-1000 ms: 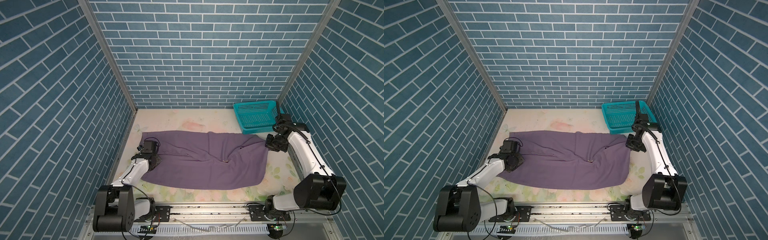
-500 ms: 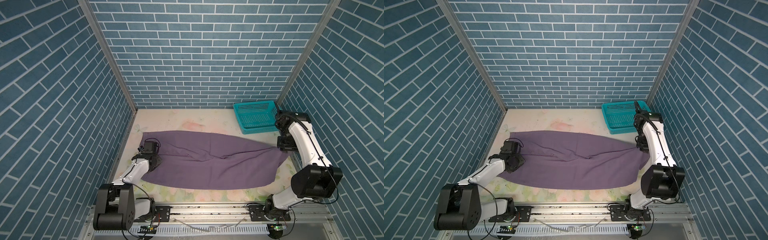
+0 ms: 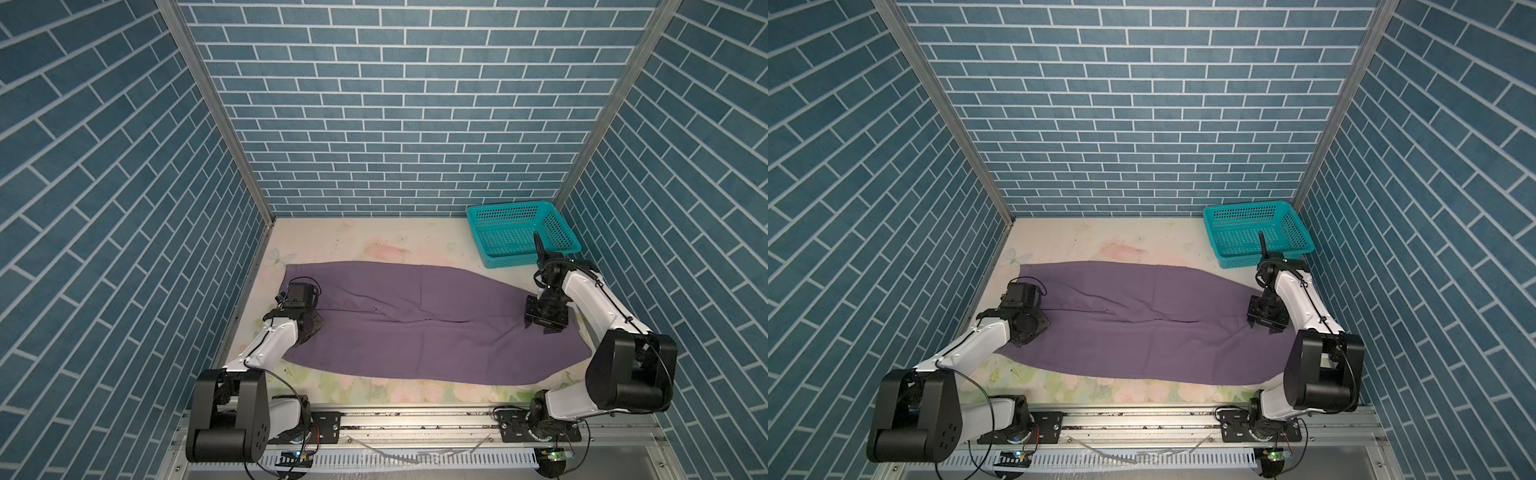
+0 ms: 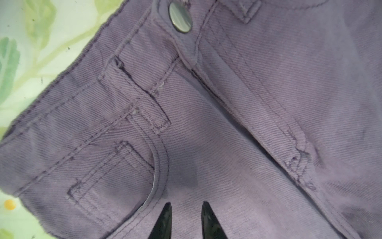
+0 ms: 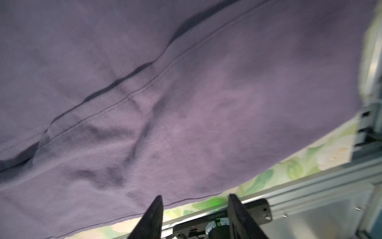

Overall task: Fold and stack the trousers
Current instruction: Flatten out the trousers at the center of the table.

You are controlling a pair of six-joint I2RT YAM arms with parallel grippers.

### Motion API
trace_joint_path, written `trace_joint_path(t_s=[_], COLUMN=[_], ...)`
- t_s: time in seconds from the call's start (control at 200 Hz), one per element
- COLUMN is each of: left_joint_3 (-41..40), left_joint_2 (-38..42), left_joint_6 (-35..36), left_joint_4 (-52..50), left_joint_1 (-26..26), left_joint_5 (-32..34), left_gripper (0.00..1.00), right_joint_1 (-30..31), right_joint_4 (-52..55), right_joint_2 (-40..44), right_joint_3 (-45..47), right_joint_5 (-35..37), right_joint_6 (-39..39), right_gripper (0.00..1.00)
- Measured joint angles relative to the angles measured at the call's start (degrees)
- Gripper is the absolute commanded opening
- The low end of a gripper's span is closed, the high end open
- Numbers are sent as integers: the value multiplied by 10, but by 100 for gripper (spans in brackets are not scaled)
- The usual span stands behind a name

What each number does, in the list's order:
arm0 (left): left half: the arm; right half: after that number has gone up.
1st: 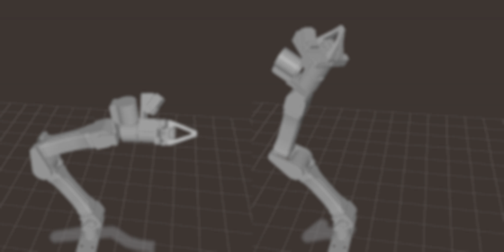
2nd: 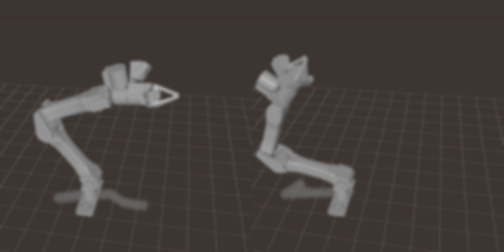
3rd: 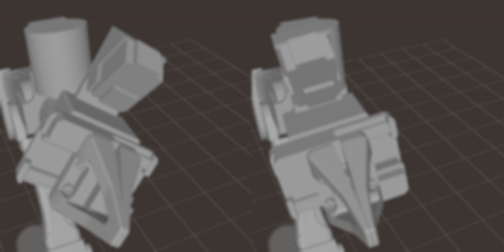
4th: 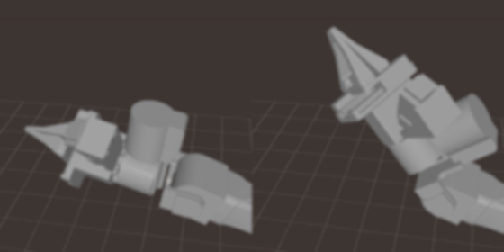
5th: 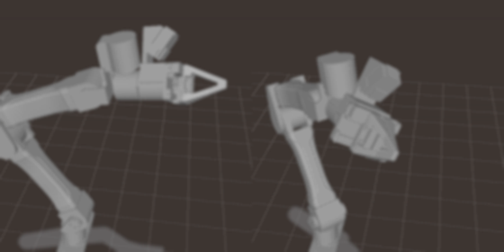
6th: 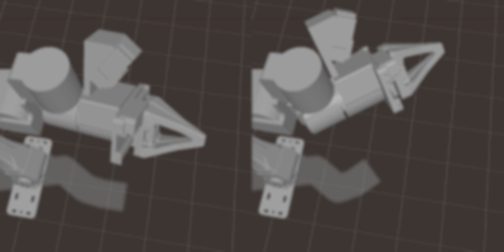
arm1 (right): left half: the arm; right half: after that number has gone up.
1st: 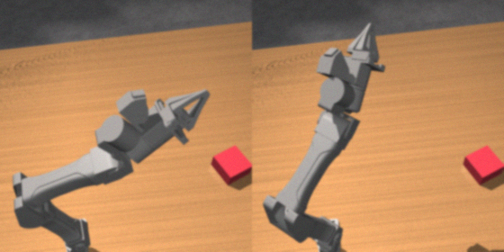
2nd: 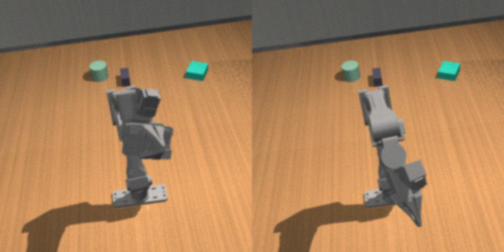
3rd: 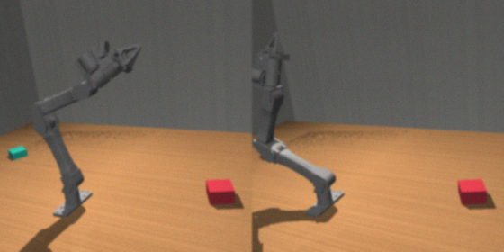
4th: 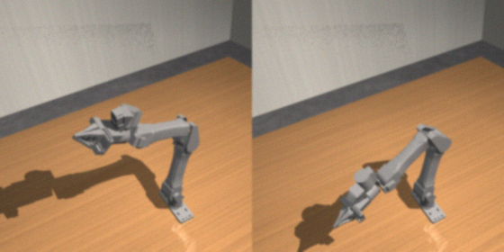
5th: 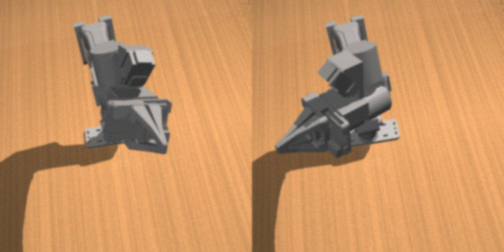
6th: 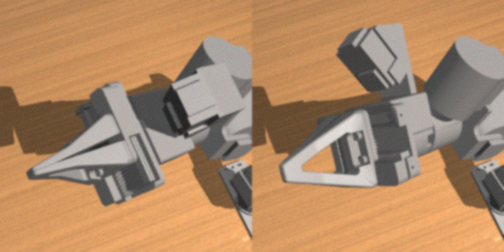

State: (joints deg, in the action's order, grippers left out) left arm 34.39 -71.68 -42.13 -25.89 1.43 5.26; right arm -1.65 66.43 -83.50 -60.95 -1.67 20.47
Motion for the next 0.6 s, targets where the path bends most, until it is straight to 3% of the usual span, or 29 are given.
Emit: trace_joint_path(t_s=[0.07, 0.155, 0.33, 0.6], left_joint_3=[0, 0, 0, 0], left_joint_2=[-8, -21, -38, -38], left_joint_6=[2, 5, 10, 10], left_joint_4=[3, 7, 10, 18], left_joint_1=[0, 0, 0, 0], left_joint_5=[0, -1, -4, -4], left_gripper=[27, 28, 31, 31], right_joint_1=[0, 0, 0, 0], right_joint_4=[-21, -45, -90, -158], right_joint_2=[4, 3, -7, -10], right_joint_3=[45, 86, 120, 169], right_joint_5=[-26, -47, -65, -73], right_joint_6=[7, 17, 29, 56], right_gripper=[51, 61, 69, 61])
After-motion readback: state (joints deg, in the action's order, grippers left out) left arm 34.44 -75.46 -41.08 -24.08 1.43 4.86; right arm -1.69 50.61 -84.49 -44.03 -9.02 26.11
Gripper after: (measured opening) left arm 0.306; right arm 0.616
